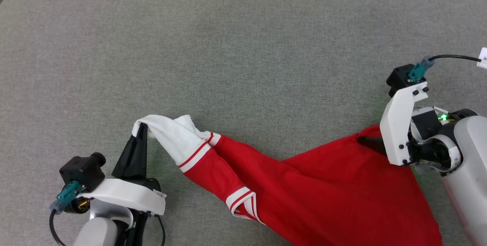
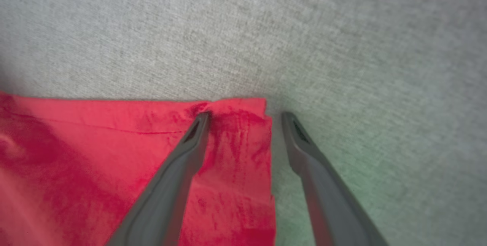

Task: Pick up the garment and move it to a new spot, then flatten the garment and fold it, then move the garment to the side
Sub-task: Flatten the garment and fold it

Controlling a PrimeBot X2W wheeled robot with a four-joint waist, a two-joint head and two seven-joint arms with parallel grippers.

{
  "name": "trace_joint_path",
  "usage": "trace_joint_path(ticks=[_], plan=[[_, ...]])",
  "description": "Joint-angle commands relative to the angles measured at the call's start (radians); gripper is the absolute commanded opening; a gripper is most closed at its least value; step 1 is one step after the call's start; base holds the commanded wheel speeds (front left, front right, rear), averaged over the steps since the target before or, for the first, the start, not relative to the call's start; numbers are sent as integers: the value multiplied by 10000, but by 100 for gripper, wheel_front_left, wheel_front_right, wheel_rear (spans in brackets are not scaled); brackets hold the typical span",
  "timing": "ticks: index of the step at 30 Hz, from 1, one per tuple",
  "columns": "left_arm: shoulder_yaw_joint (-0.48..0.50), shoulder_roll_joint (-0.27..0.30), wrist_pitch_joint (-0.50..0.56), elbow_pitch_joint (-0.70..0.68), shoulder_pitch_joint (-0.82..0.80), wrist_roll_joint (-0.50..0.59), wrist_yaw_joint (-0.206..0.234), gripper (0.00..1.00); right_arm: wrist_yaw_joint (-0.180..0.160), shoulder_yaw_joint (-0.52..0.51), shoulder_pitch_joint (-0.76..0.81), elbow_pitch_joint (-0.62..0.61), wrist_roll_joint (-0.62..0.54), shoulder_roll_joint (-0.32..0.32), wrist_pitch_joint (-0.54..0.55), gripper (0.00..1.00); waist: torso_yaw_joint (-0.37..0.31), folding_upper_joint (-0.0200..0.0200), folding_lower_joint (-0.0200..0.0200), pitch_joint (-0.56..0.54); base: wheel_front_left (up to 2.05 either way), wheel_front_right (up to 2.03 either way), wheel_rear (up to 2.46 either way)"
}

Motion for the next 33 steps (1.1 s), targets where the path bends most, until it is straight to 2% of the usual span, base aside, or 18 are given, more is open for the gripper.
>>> trace_joint_path(ticks=[1,2,7,15,23,28,33], plan=[[3,-28,-92,79,-124,-18,-47,0,-2,509,891,820,132,273,431,22,-8,0,-1,-28,0,0,0],[2,-14,-90,131,-130,-38,-83,0,-2,538,883,899,125,272,454,0,-27,0,-1,-57,0,0,0],[22,84,-122,291,-111,-84,-113,0,0,435,405,773,212,346,-182,0,-187,0,-1,-406,0,0,0],[-16,500,185,30,-908,71,-281,0,-2,27,-817,513,34,170,-2227,0,-613,0,-1,-1149,0,0,0],[128,793,502,451,-3399,14,-485,0,-2,-804,-2104,762,-676,387,-3715,0,-1046,0,-1,-1669,0,0,0],[179,888,939,1599,-5383,-101,-574,0,-3,-1194,-3168,1096,-1354,577,-4539,0,-1298,0,-1,-1570,0,0,0],[24,1146,1265,2946,-7619,229,-611,0,-3,-1480,-4526,1442,-2121,728,-5325,0,-1469,0,-1,-1075,0,0,0]])
